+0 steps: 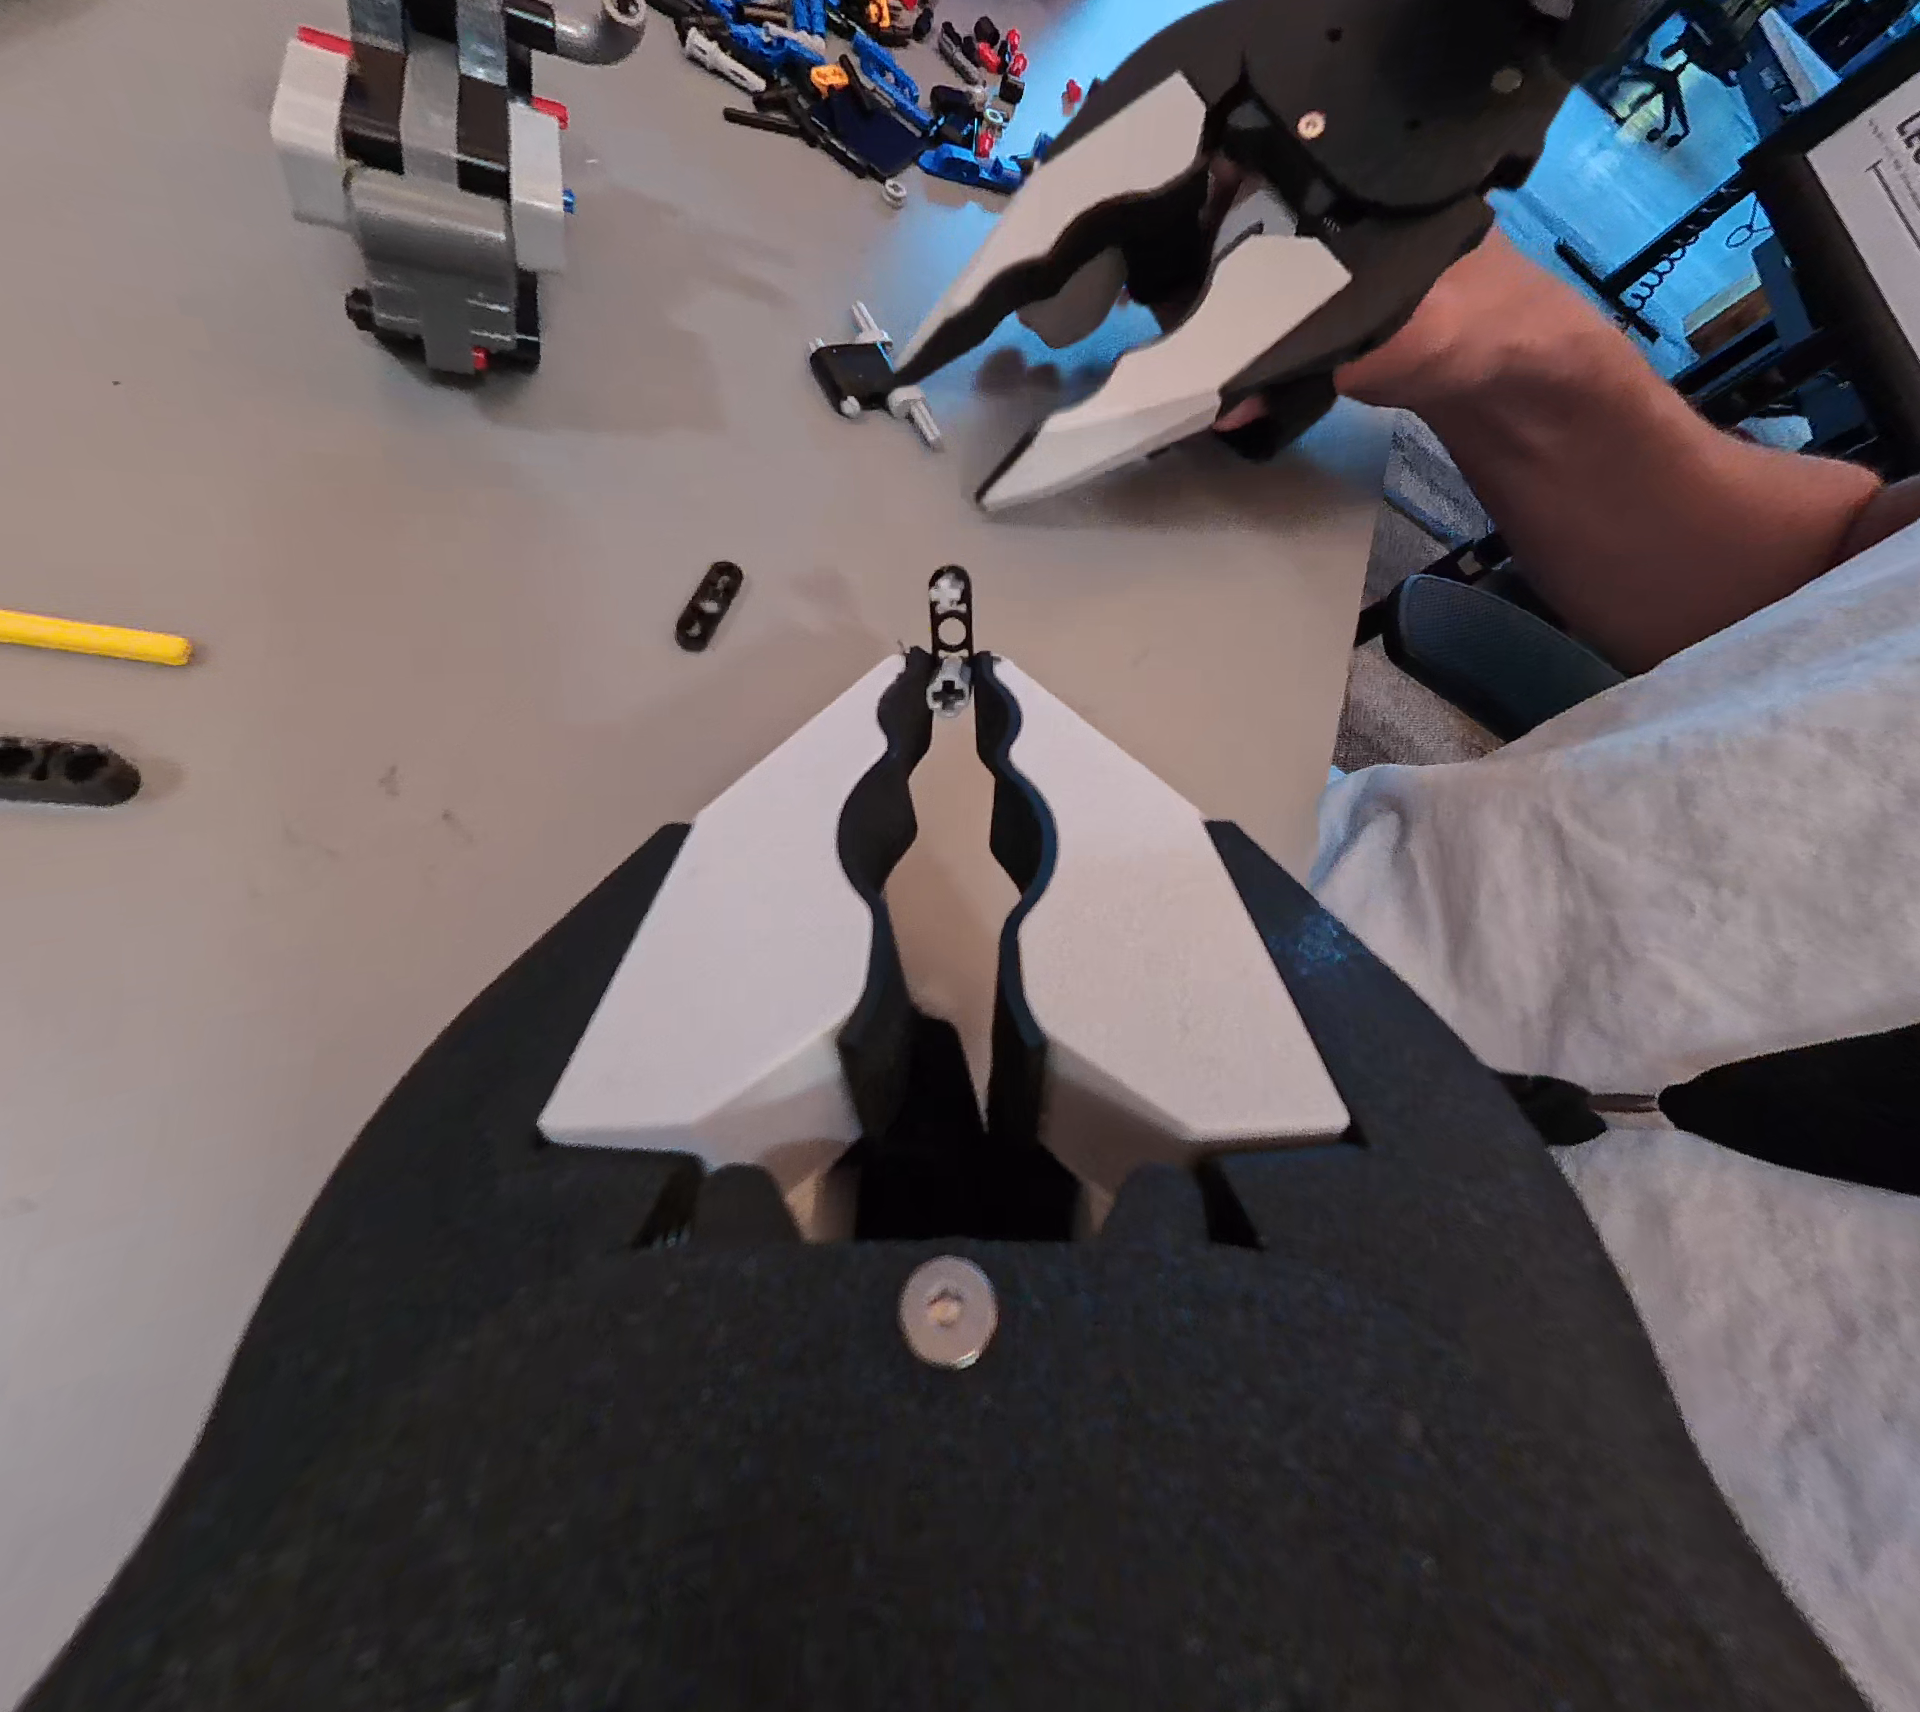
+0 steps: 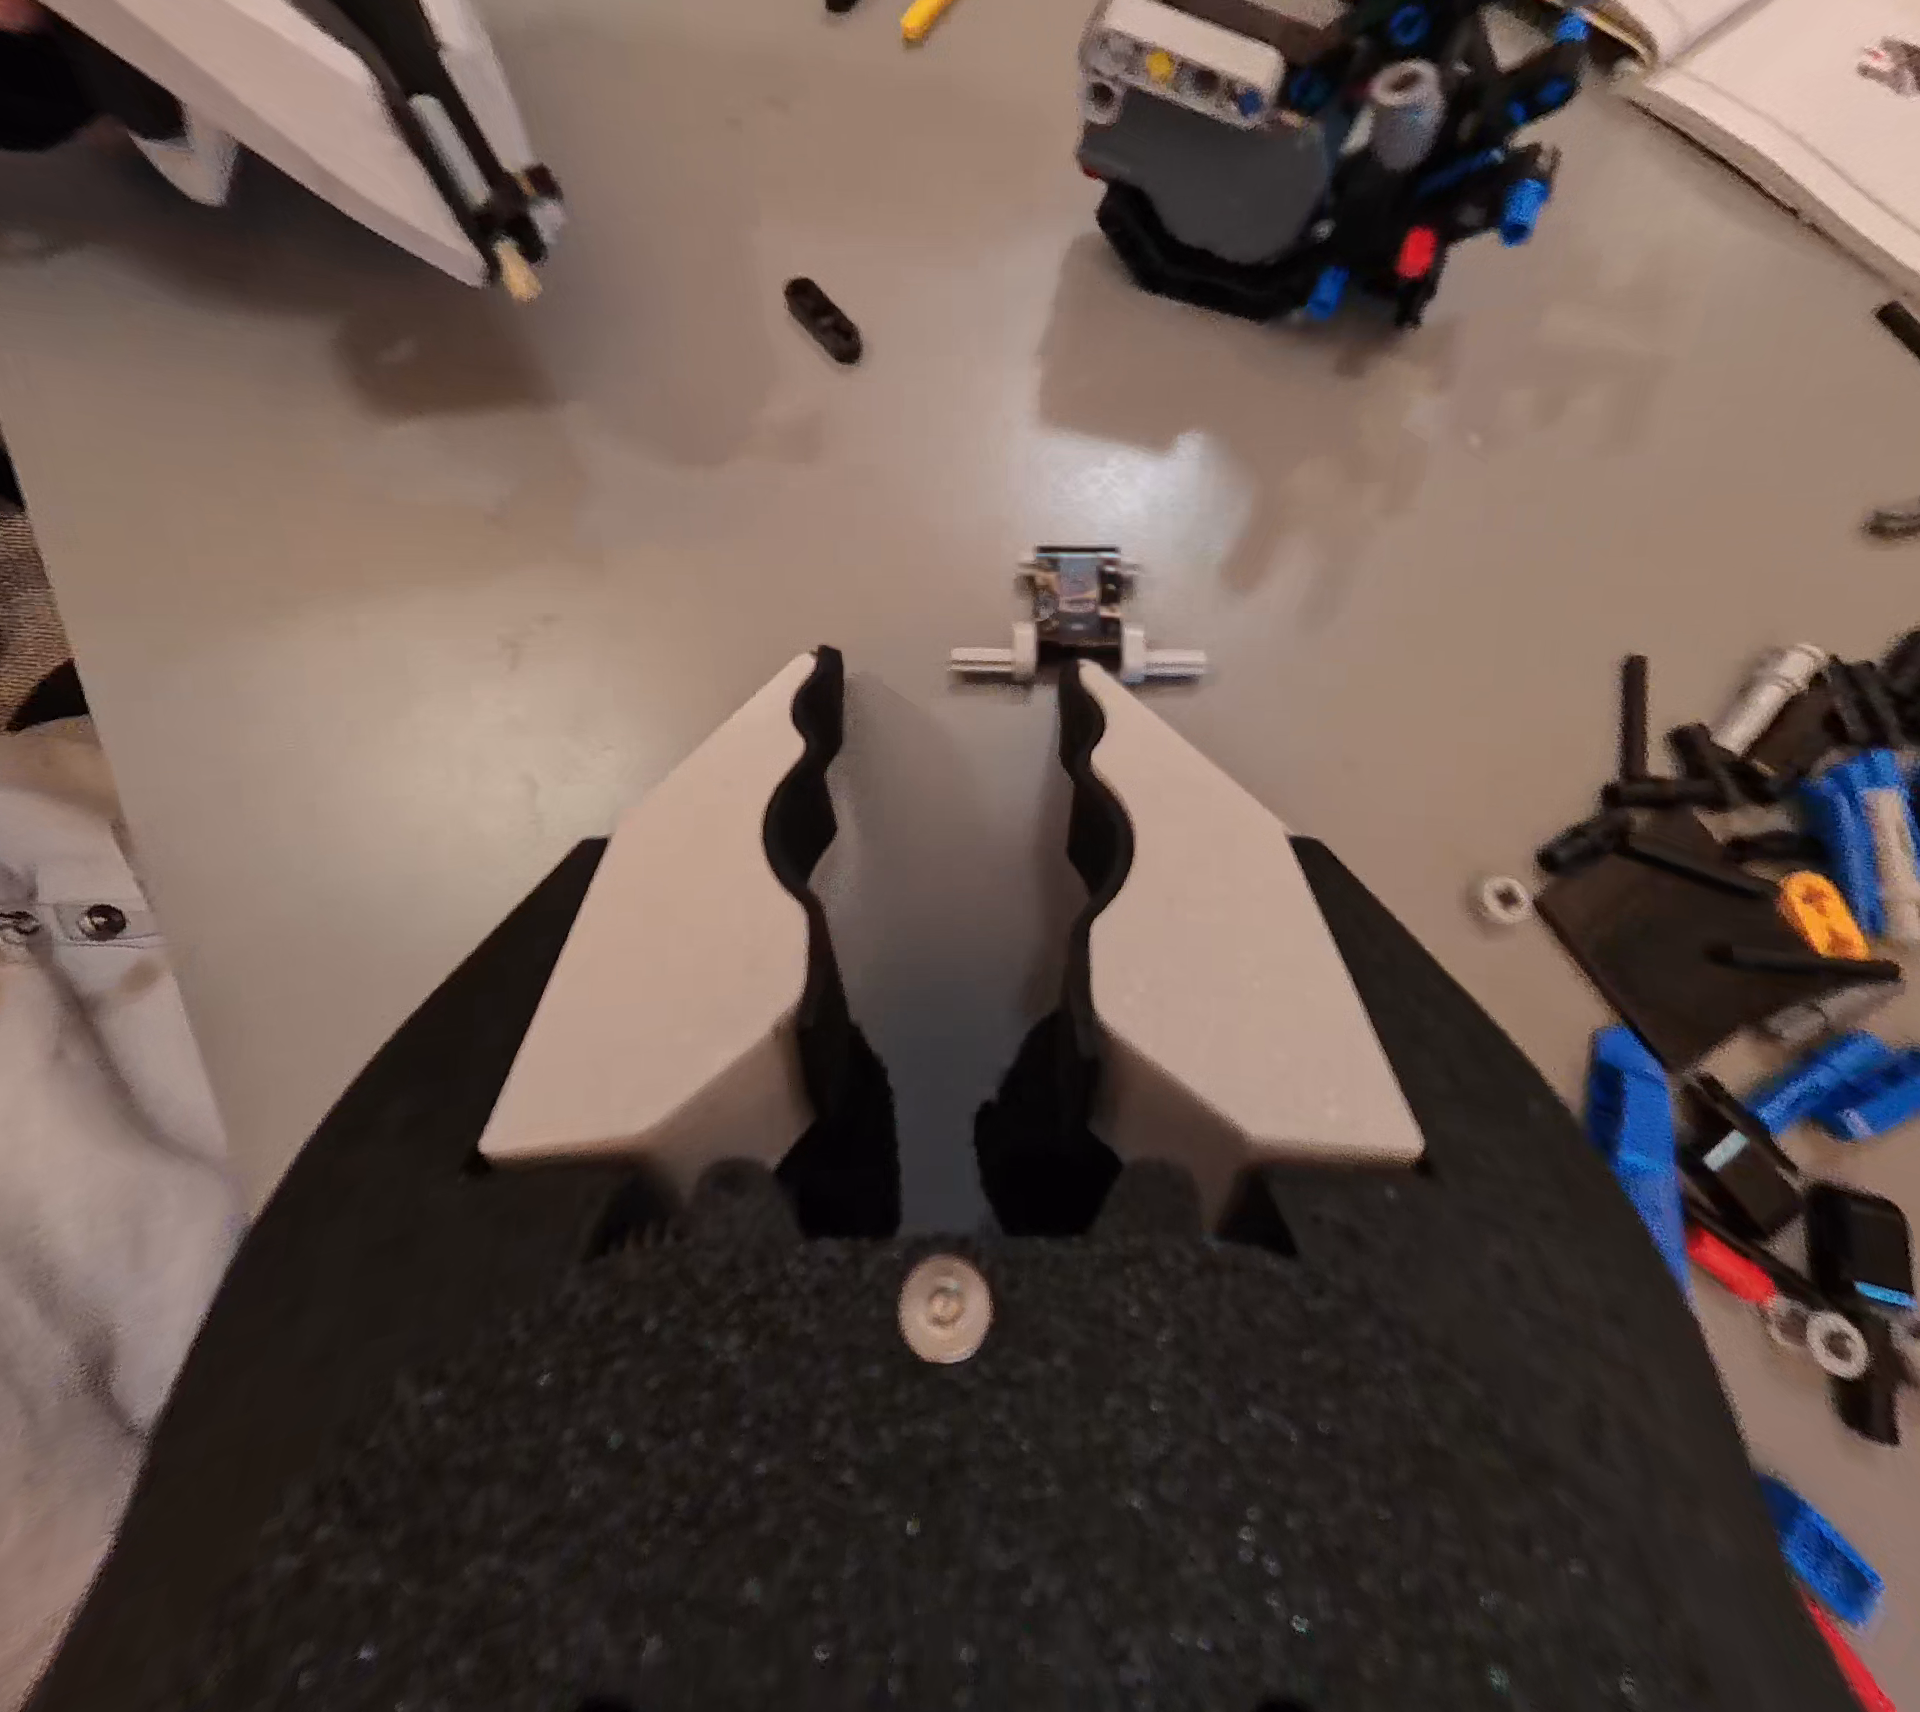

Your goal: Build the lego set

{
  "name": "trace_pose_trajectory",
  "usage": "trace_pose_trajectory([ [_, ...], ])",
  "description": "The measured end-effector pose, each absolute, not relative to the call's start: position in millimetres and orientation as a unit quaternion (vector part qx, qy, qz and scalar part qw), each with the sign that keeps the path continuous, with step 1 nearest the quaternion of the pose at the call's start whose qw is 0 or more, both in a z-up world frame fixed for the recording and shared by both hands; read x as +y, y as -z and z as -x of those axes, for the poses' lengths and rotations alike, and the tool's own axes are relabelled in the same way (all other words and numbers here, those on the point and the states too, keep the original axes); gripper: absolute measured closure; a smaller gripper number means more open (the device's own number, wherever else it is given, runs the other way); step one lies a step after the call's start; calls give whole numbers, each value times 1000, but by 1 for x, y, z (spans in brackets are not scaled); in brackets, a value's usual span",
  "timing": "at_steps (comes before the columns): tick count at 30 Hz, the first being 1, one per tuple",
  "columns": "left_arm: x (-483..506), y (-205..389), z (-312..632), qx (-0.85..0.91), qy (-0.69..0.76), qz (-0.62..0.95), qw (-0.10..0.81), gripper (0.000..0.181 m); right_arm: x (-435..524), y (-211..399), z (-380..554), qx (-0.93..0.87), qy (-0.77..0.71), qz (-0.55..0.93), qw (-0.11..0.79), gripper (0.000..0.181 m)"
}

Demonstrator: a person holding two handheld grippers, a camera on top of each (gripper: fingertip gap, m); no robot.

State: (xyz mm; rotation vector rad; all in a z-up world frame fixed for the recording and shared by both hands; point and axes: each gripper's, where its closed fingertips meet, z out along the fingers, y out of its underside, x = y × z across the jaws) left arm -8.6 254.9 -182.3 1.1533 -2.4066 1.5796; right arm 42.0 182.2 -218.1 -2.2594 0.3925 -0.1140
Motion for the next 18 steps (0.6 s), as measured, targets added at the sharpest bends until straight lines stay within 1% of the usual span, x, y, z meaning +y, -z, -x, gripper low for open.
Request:
trace_pose_trajectory([
  [2,252,182,5,-780,-506,-367,26,176,192,217,-31,143,26,898,416,140],
  [4,249,179,0,-780,-507,-364,37,176,195,215,-31,137,39,897,418,141],
  [6,248,175,-8,-784,-505,-360,40,176,192,207,-41,146,67,890,427,147],
  [9,248,169,-21,-784,-506,-355,51,176,187,199,-52,197,68,877,434,145],
  [12,243,163,-26,-775,-516,-353,91,176,184,206,-53,233,59,877,417,143],
  [15,238,160,-30,-760,-529,-356,126,176,189,214,-51,208,84,885,407,145],
  [18,234,161,-32,-751,-536,-359,144,176,202,216,-41,159,48,893,418,147],
])
